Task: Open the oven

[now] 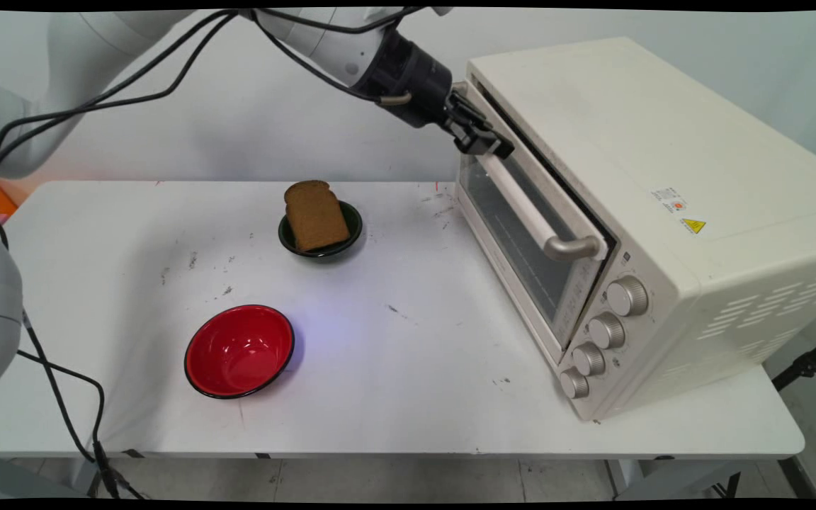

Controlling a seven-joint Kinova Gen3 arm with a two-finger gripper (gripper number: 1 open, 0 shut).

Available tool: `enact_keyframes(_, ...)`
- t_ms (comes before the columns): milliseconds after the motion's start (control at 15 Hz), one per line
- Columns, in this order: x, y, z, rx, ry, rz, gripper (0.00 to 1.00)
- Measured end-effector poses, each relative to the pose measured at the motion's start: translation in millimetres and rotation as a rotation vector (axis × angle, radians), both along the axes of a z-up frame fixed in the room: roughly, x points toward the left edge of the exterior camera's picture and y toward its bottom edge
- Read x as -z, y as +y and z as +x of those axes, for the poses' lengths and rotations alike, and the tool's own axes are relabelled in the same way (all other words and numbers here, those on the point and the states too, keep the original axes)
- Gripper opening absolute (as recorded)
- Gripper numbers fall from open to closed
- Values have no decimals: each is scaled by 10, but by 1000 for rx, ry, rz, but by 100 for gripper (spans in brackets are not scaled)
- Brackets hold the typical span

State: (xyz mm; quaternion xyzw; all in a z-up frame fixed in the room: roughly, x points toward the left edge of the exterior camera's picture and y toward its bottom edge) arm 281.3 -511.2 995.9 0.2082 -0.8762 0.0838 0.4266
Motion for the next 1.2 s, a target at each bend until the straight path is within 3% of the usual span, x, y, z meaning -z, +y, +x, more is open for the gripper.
enact_keyframes(1200,251,554,542,-14,-63,45,0)
